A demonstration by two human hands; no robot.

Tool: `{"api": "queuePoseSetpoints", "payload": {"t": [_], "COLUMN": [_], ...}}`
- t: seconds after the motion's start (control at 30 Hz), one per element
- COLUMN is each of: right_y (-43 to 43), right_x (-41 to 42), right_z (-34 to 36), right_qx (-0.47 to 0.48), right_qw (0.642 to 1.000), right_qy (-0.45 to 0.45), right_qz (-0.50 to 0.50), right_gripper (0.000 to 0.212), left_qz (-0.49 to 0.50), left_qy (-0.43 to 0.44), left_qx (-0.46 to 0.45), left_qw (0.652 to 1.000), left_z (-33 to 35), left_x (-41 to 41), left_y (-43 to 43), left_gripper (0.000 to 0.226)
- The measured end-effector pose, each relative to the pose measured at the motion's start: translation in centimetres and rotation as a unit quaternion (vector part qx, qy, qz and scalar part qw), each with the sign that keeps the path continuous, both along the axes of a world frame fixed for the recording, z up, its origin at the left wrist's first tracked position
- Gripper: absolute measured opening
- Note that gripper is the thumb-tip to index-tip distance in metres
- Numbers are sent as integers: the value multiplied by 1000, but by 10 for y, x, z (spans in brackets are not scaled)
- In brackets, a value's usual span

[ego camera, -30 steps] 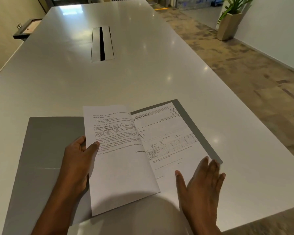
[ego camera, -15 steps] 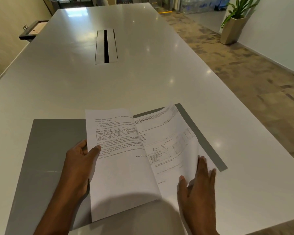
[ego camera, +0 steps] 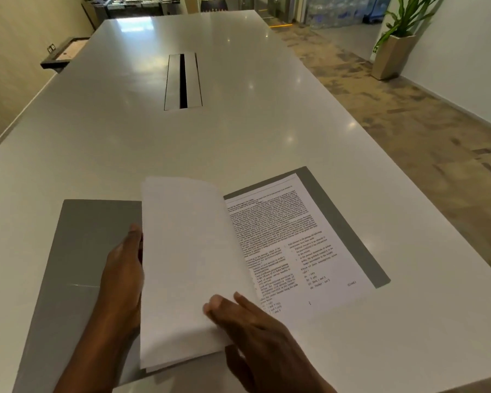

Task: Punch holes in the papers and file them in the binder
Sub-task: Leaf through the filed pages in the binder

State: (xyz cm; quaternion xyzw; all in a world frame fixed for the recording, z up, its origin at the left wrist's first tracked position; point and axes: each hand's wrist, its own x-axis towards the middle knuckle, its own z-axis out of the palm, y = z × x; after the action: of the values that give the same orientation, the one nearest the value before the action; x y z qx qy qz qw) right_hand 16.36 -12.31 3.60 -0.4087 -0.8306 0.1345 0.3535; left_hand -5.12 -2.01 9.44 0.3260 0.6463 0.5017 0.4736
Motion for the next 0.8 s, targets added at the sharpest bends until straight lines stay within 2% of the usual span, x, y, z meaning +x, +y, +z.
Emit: {"api": "queuePoseSetpoints", "payload": {"t": [0.1, 0.17, 0.23, 0.3, 0.4, 0.5, 0.6, 0.8], "right_y": [4, 5, 3, -1, -3, -5, -11, -19], "right_x": [-8, -4, 5, 15, 36, 57, 64, 63], "right_z": [-7, -6, -5, -10, -24, -39, -43, -44], "right_qx": [11, -14, -46, -45, -120, -179, -252, -270], "right_qw": [997, 996, 998, 992, 940, 872, 820, 782], "right_qy": [-62, -72, -34, 5, 18, -109, -145, -183], "right_qz": [45, 51, 1, -120, -318, -443, -493, -530], "right_gripper": [71, 64, 66, 66, 69, 81, 90, 103], "left_qz": [-55, -73, -66, -62, -59, -56, -56, -54], "left_qy": [57, 105, 99, 102, 113, 108, 110, 118], "left_qx": [21, 26, 29, 32, 27, 28, 36, 44], "left_qw": [997, 991, 992, 992, 991, 992, 992, 991], "left_z": [0, -7, -13, -17, -22, -22, -21, -14], "left_x": [-2, -8, -12, -14, -15, -16, -14, -9], "left_y": [-3, -2, 0, 0, 1, 0, -1, -5], "left_gripper": [10, 17, 22, 23, 24, 26, 26, 21]}}
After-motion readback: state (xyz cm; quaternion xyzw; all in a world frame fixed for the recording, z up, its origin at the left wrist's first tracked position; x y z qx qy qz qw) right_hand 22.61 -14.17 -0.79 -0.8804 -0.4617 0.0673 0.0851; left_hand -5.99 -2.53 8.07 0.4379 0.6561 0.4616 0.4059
